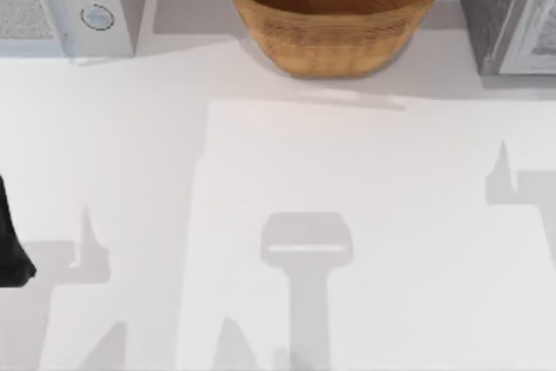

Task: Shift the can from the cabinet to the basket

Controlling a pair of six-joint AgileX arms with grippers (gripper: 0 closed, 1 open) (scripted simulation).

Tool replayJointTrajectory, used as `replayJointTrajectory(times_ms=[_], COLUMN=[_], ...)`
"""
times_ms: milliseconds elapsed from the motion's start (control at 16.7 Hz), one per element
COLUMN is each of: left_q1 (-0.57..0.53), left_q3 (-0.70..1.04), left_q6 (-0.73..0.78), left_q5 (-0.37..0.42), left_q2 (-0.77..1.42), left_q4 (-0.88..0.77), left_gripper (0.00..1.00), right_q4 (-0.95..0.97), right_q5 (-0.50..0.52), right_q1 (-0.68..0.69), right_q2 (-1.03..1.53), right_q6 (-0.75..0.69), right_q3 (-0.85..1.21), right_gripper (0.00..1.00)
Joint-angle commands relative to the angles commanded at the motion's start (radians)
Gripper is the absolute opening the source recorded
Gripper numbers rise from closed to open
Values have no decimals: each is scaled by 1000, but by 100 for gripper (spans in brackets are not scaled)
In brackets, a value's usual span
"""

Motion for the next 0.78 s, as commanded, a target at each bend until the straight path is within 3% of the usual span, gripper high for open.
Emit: replayJointTrajectory(times_ms=[780], left_q1=[0], left_q3=[0], left_q6=[0], left_q5=[0], left_q2=[0], left_q4=[0], left_gripper=[100], right_q4=[-242], right_q5=[109], right_q1=[97], right_q2=[733], right_q6=[6], right_q3=[928], right_gripper=[100])
